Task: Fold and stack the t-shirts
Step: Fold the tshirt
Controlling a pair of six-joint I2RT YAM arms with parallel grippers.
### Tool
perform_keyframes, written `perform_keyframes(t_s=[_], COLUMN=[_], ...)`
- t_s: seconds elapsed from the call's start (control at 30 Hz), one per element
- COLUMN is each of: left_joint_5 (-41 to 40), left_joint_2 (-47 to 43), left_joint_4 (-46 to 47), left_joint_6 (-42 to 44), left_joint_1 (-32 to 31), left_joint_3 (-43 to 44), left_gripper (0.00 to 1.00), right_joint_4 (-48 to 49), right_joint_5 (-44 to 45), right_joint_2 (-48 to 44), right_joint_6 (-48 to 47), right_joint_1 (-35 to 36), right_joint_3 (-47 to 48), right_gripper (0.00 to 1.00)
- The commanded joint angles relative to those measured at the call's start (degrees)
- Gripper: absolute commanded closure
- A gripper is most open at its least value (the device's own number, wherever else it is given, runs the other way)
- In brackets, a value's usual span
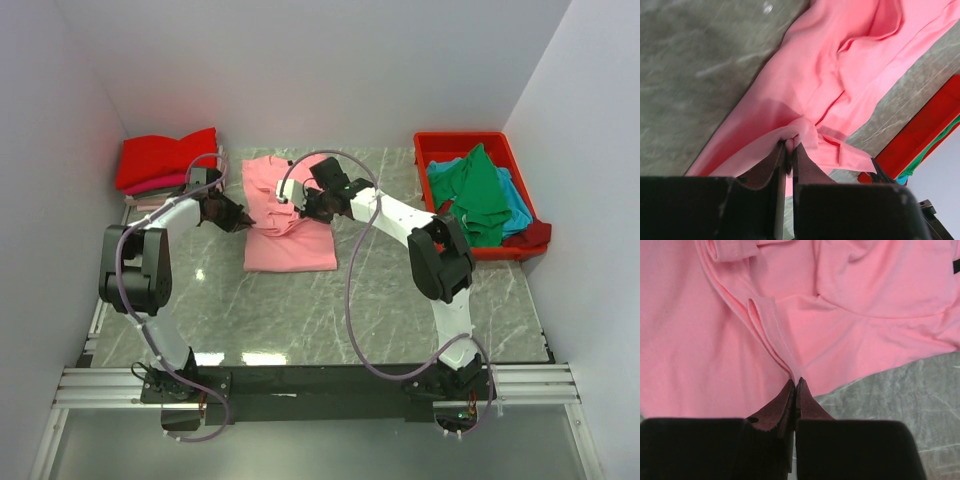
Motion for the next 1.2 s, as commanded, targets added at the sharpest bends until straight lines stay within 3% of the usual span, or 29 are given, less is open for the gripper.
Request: perform_keyframes(t_s=[0.0, 0.87, 0.93, 0.97, 1.0, 1.07, 1.17], left_joint_5=[1.11, 2.25, 2.77, 3.21, 4.09, 5.23, 6.90], left_joint_2=[2.06, 10.86, 11.65, 12.00, 12.79, 13.67, 12.98], left_joint_4=[-0.49, -3.66, -3.84, -3.92, -4.71, -7.52, -6.83], left_joint_6=[1.98, 4.36, 4.88, 5.32, 6.28, 7.87, 10.59], left_joint_1=[0.77, 2.62, 2.88, 3.06, 3.49, 4.11, 4.90], left_joint_3=[4.52, 15.07, 15.86, 16.21, 16.91, 18.93, 18.33], left_gripper=[1.00, 0.99, 0.93, 0.84, 0.68, 0.57, 0.44], right_joint_4=[0.91, 1.26, 2.22, 2.84, 4.32, 6.26, 10.22], right_joint_5=[1.40, 4.39, 5.09, 6.49, 7.28, 9.91, 11.68], right_joint_2=[1.91, 9.56, 9.74, 10.00, 10.09, 10.00, 8.95], right_joint_6=[1.95, 3.88, 4.49, 4.93, 5.29, 7.48, 12.04], right_joint_1=[-0.74, -2.68, -2.77, -2.86, -3.03, -3.29, -4.26], right_joint_3=[4.35, 11.92, 12.18, 12.18, 12.18, 11.83, 11.83], right_gripper=[1.00, 1.00, 0.99, 0.83, 0.72, 0.45, 0.36])
